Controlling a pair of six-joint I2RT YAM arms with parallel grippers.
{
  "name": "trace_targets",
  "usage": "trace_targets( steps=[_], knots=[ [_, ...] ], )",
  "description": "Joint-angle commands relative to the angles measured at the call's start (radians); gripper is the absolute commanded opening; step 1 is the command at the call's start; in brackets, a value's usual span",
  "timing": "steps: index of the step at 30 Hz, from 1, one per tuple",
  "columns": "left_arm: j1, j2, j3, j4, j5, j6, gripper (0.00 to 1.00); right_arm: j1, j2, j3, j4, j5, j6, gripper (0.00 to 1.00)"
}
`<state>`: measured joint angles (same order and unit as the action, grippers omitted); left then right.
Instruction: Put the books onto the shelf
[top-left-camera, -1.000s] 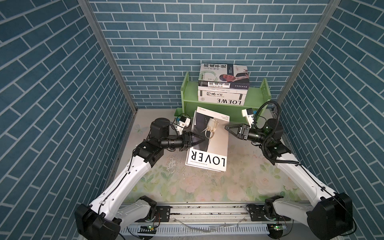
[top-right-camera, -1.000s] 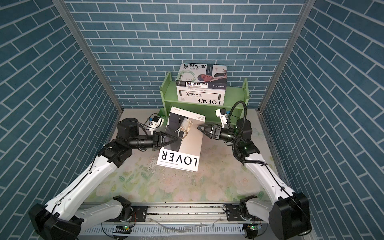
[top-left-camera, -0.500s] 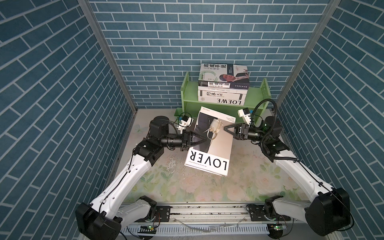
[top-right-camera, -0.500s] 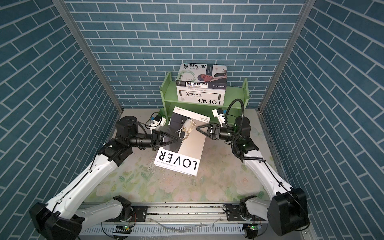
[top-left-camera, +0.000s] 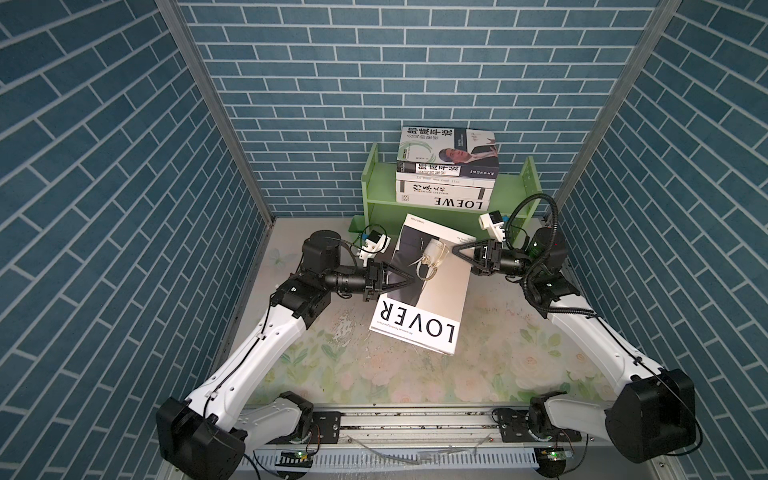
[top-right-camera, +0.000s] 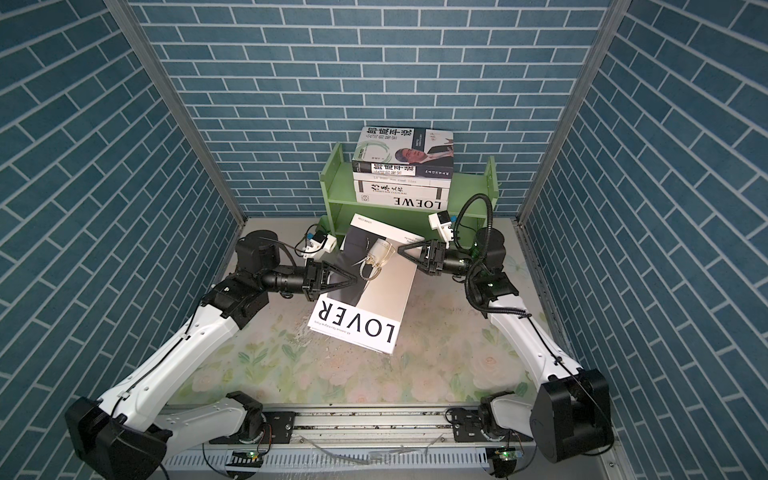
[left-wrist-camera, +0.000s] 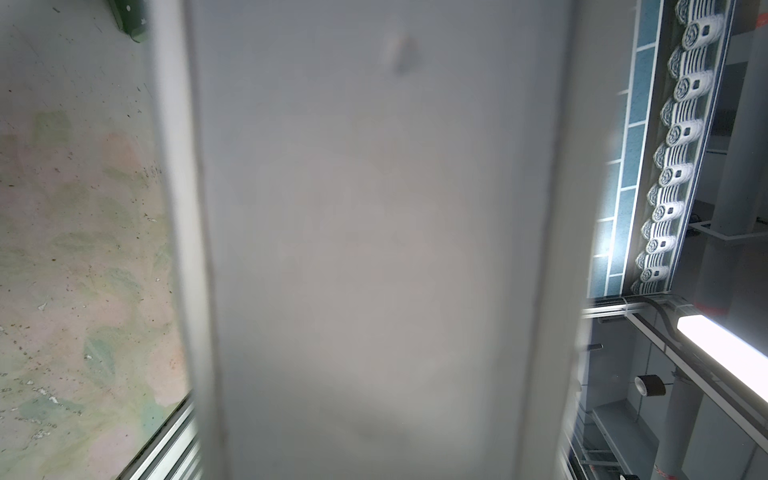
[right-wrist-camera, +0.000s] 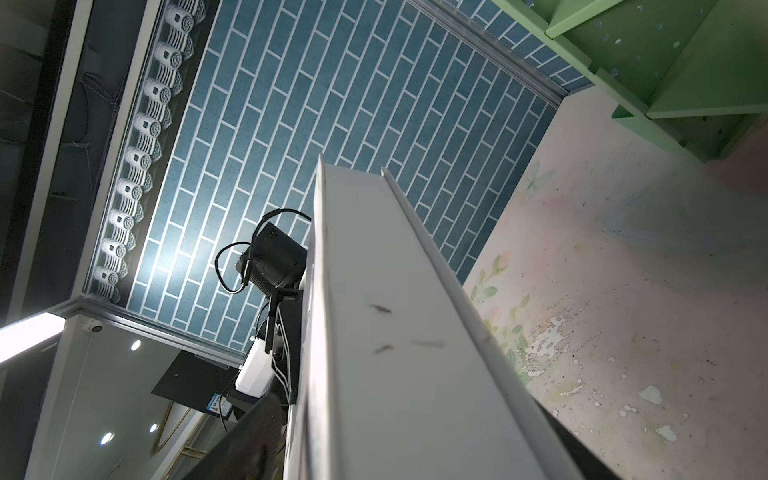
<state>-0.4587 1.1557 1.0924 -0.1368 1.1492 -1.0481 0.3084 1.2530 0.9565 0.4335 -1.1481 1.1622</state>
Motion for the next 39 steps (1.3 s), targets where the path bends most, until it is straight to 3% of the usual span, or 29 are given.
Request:
trace_targets(
  steps=[1,10,19,34,39],
  knots=[
    [-0.003,0.011,0.045,0.054,0.032,0.007,0.41,-0.002,0.021,0.007,0.083,-0.038,0.096,0.82],
    [-0.001,0.042,0.069,0.017,0.001,0.036,0.48,-0.005,0.029,-0.014,0.174,-0.008,0.196,0.7],
    [-0.001,0.069,0.081,0.053,-0.023,0.018,0.53,-0.005,0.051,-0.081,0.437,0.023,0.381,0.61],
    [0.004,0.114,0.13,0.139,-0.063,-0.032,0.68,-0.006,0.009,-0.048,0.448,0.118,0.396,0.4],
    [0.055,0.11,0.128,0.201,-0.1,-0.097,0.72,-0.008,-0.002,-0.02,0.435,0.151,0.399,0.34]
  ],
)
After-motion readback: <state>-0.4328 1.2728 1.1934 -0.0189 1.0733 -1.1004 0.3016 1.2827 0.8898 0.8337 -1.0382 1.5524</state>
